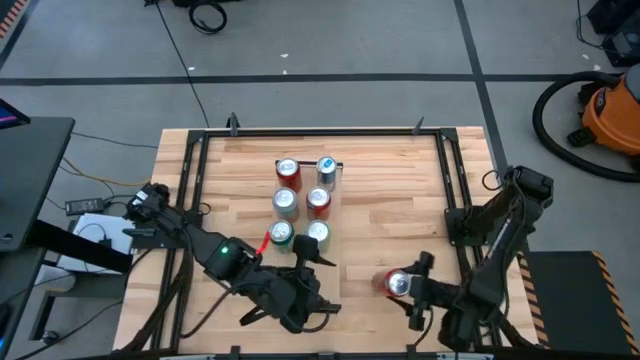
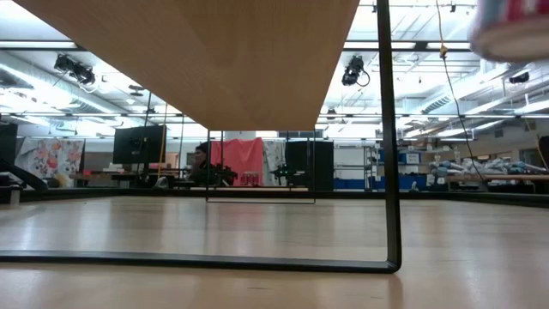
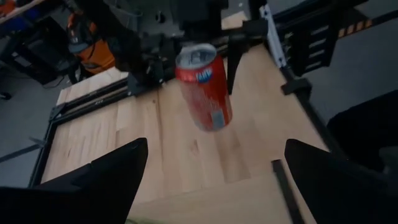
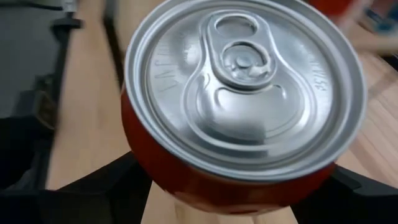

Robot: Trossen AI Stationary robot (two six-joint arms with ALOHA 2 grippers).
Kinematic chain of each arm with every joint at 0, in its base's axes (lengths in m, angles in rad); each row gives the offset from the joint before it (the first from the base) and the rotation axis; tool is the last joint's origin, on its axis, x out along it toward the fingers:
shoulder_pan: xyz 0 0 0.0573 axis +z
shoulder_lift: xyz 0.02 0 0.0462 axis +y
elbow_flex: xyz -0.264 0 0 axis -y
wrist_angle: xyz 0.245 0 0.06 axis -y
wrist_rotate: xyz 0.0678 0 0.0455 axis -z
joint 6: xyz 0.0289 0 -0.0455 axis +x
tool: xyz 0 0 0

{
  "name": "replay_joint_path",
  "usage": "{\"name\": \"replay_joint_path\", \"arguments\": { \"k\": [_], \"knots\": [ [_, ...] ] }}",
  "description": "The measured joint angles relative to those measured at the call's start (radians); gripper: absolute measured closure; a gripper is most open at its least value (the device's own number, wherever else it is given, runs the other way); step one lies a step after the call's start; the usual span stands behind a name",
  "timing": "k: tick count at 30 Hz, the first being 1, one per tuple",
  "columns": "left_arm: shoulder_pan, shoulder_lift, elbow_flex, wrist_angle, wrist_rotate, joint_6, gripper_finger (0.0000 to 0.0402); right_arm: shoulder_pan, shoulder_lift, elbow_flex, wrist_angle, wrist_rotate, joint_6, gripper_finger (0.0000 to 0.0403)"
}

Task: Place canned beverage on shelf
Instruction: Put the orange soda can on the shelf

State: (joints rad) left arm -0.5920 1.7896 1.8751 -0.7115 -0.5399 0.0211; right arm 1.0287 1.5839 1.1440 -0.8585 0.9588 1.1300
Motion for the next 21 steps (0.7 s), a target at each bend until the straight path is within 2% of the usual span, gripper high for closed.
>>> {"name": "replay_joint_path", "arguments": {
  "k": [5,9,16,21],
  "knots": [
    [-0.029,-0.010,0.000,0.020,-0.006,-0.008,0.0011,-0.100,-0.041,0.000,0.256,-0.113,-0.382,0.0088],
    [-0.044,-0.019,0.000,0.010,-0.016,-0.029,0.0011,-0.189,-0.063,0.000,0.421,-0.228,-0.599,0.0088],
    [-0.076,-0.059,0.000,-0.089,-0.024,-0.115,0.0011,-0.316,-0.069,0.001,0.602,-0.389,-0.811,0.0087],
    [-0.090,-0.065,0.000,-0.119,-0.039,-0.137,0.0011,-0.369,-0.064,0.001,0.664,-0.442,-0.887,0.0087]
  ]
}}
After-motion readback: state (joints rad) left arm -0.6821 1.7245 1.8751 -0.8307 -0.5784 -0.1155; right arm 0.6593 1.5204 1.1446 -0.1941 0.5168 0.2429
